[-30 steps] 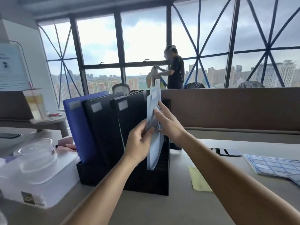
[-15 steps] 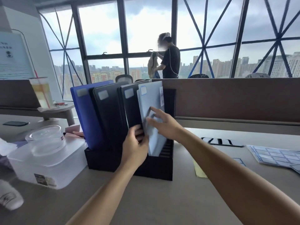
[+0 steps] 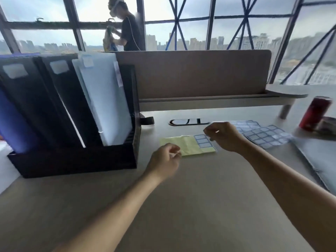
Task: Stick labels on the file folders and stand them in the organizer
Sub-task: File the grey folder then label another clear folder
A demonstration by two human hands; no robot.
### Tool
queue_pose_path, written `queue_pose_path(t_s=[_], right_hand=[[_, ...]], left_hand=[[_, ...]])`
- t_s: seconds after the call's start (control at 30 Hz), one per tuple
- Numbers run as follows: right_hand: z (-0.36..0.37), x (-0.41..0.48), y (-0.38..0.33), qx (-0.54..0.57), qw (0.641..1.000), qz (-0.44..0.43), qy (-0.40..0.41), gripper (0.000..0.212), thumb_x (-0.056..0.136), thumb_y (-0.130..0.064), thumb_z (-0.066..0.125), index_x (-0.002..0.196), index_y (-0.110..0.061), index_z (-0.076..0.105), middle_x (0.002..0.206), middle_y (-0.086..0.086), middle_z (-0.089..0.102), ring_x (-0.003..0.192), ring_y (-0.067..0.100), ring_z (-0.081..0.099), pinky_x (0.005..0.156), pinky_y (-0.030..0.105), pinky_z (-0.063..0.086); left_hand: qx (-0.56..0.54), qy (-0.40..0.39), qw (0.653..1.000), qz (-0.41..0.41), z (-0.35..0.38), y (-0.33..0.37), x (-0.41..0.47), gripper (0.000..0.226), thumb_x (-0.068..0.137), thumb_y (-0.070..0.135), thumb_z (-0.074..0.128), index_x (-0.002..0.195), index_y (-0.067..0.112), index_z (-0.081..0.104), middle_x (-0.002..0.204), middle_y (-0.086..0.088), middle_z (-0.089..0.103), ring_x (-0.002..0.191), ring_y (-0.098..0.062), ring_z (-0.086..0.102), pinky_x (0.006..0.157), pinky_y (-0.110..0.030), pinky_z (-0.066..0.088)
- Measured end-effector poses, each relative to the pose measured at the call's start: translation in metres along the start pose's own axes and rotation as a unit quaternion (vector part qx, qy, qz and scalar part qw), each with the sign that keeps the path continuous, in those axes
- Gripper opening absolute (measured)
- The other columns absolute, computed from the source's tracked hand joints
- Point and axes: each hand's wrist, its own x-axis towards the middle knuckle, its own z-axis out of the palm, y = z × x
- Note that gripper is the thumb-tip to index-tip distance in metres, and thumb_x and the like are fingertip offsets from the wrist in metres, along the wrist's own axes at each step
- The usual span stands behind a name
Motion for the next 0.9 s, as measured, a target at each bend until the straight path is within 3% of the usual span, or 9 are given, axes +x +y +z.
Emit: queue_pose_path(t_s=[0.1, 0.17, 0.27, 0.37, 0.43, 0.53, 0.73, 0.8, 0.9], right_hand=[[-0.031, -0.034, 0.058, -0.125, 0.991, 0.043, -0.001, 0.016, 0.093, -0.034, 0.061, 0.082, -0.024, 0.068, 0.079, -0.006, 0.066, 0.081, 0.020, 0.064, 0.070, 0.029, 0.047], [-0.056, -0.057, 0.088, -0.209, 0.973, 0.092, 0.023, 0.020, 0.093, -0.038, 0.061, 0.100, -0.023, 0.072, 0.101, 0.005, 0.069, 0.098, 0.028, 0.064, 0.083, 0.036, 0.052], [-0.096, -0.093, 0.129, -0.306, 0.932, 0.185, 0.064, 0.043, 0.090, -0.050, 0.058, 0.120, -0.021, 0.064, 0.128, 0.012, 0.059, 0.118, 0.035, 0.054, 0.098, 0.045, 0.047], [-0.124, -0.128, 0.160, -0.309, 0.880, 0.360, 0.038, 0.071, 0.082, -0.071, 0.052, 0.134, -0.023, 0.047, 0.137, 0.013, 0.048, 0.127, 0.038, 0.044, 0.102, 0.053, 0.039], [-0.128, -0.145, 0.175, -0.284, 0.869, 0.403, 0.034, 0.080, 0.076, -0.081, 0.045, 0.132, -0.024, 0.045, 0.136, 0.012, 0.049, 0.129, 0.037, 0.044, 0.101, 0.055, 0.040], [-0.130, -0.153, 0.185, -0.300, 0.882, 0.361, 0.041, 0.065, 0.085, -0.071, 0.041, 0.128, -0.022, 0.049, 0.131, 0.013, 0.054, 0.123, 0.038, 0.049, 0.099, 0.053, 0.044], [-0.140, -0.147, 0.165, -0.366, 0.884, 0.289, -0.029, 0.032, 0.098, -0.022, 0.042, 0.126, -0.010, 0.049, 0.121, 0.021, 0.059, 0.108, 0.039, 0.059, 0.079, 0.038, 0.046], [-0.145, -0.144, 0.153, -0.398, 0.879, 0.262, -0.030, 0.032, 0.096, -0.006, 0.039, 0.126, -0.006, 0.049, 0.117, 0.021, 0.060, 0.106, 0.037, 0.061, 0.075, 0.039, 0.045], [-0.164, -0.142, 0.139, -0.443, 0.868, 0.225, 0.016, 0.033, 0.095, -0.001, 0.042, 0.126, -0.005, 0.051, 0.113, 0.022, 0.063, 0.102, 0.038, 0.064, 0.072, 0.040, 0.047]], left_hand=[[0.062, -0.075, 0.993, 0.071, 0.051, 0.022, 0.004, 0.025, 0.093, 0.030, 0.059, 0.115, 0.019, 0.065, 0.116, 0.000, 0.066, 0.101, -0.014, 0.062, 0.082, -0.016, 0.044], [0.089, -0.124, 0.980, 0.125, 0.090, 0.042, 0.006, 0.028, 0.093, 0.028, 0.059, 0.118, 0.016, 0.065, 0.120, -0.004, 0.065, 0.110, -0.020, 0.059, 0.090, -0.021, 0.042], [0.136, -0.180, 0.954, 0.196, 0.145, 0.073, 0.009, 0.033, 0.093, 0.032, 0.057, 0.122, 0.017, 0.063, 0.126, -0.005, 0.062, 0.118, -0.024, 0.054, 0.103, -0.029, 0.040], [0.195, -0.193, 0.931, 0.240, 0.183, 0.093, 0.009, 0.044, 0.094, 0.043, 0.052, 0.131, 0.022, 0.058, 0.141, -0.001, 0.054, 0.133, -0.022, 0.043, 0.115, -0.034, 0.029], [0.231, -0.208, 0.918, 0.247, 0.195, 0.100, 0.007, 0.051, 0.095, 0.050, 0.045, 0.141, 0.027, 0.049, 0.153, 0.001, 0.041, 0.143, -0.022, 0.030, 0.119, -0.035, 0.018], [0.257, -0.221, 0.907, 0.250, 0.199, 0.096, 0.009, 0.056, 0.097, 0.056, 0.037, 0.147, 0.032, 0.039, 0.159, 0.006, 0.028, 0.148, -0.019, 0.019, 0.122, -0.036, 0.010], [0.237, -0.208, 0.914, 0.256, 0.196, 0.092, 0.007, 0.055, 0.097, 0.053, 0.039, 0.147, 0.032, 0.040, 0.159, 0.007, 0.029, 0.148, -0.016, 0.020, 0.122, -0.035, 0.011], [0.227, -0.200, 0.917, 0.258, 0.195, 0.092, 0.007, 0.053, 0.097, 0.051, 0.041, 0.145, 0.031, 0.043, 0.158, 0.007, 0.032, 0.148, -0.016, 0.022, 0.121, -0.033, 0.012], [0.212, -0.192, 0.922, 0.263, 0.192, 0.090, 0.006, 0.049, 0.097, 0.047, 0.045, 0.142, 0.028, 0.049, 0.155, 0.006, 0.037, 0.146, -0.015, 0.026, 0.120, -0.031, 0.015]])
